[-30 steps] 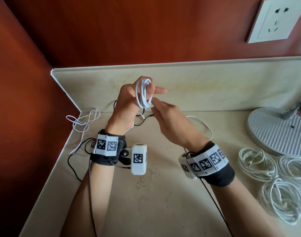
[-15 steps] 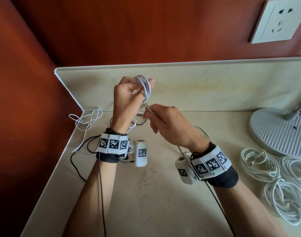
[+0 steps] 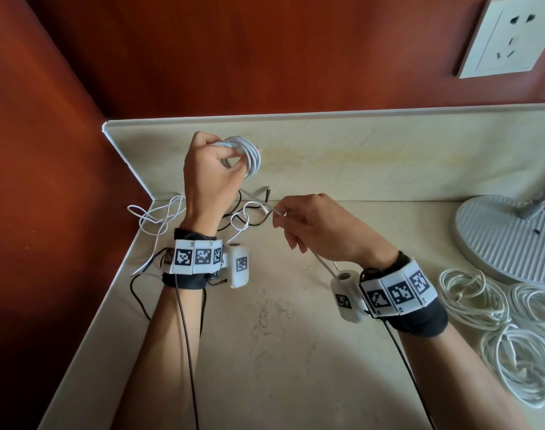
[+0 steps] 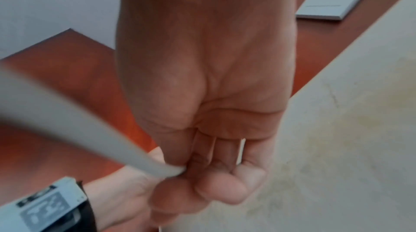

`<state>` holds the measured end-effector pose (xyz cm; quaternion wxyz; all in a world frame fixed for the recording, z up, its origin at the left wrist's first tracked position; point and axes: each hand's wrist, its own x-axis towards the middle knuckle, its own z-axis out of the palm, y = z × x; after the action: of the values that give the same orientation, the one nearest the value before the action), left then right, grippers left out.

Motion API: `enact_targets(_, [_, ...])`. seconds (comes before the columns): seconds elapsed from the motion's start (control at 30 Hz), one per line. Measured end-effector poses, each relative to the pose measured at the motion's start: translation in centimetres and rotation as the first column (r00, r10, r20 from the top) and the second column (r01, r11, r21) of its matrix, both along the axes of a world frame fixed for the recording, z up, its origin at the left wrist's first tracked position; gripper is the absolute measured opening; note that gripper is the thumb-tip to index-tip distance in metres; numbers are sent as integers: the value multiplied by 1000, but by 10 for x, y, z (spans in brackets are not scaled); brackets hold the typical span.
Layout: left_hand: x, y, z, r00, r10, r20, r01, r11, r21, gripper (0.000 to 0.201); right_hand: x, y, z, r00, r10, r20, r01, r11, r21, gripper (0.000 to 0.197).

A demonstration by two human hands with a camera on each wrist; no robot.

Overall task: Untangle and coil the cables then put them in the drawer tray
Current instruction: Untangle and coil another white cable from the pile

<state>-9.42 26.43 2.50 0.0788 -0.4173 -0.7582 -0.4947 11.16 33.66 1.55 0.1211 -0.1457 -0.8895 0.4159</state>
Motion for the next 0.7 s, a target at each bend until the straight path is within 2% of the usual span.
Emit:
enact_targets(0.07, [-4,1,-3,996,-1,-88,-7,995,-97,14,0,0,0,999,-14,-50,15,1000,11,16])
enact_targets(0.17, [-4,0,-8,988,-116,-99,83,955,-285,8,2,0,3,991,-14,-132,18,999,26,18])
enact_targets(0.27, [8,0,-7,947,-317,-52,249,825,-508,11,5,2,7,977,-12,-214,27,997,69,19])
enact_targets(0.33, [17,-2,-1,901,-424,94,390,695,-603,20,7,7,8,966,-25,-258,55,992,110,17])
enact_targets(0.4, [25,-5,3,810,-496,314,577,574,-581,22,11,14,10,958,-54,-282,94,987,129,13])
enact_targets(0.47, [31,-11,11,714,-545,440,698,498,-515,19,15,20,11,949,-74,-308,115,986,120,21])
enact_targets(0.57, [39,-19,26,632,-618,467,774,482,-410,13,20,24,13,938,-57,-342,71,997,29,32])
enact_targets(0.7, [42,-23,31,533,-696,481,845,460,-272,12,23,27,16,934,38,-356,-100,982,-159,26])
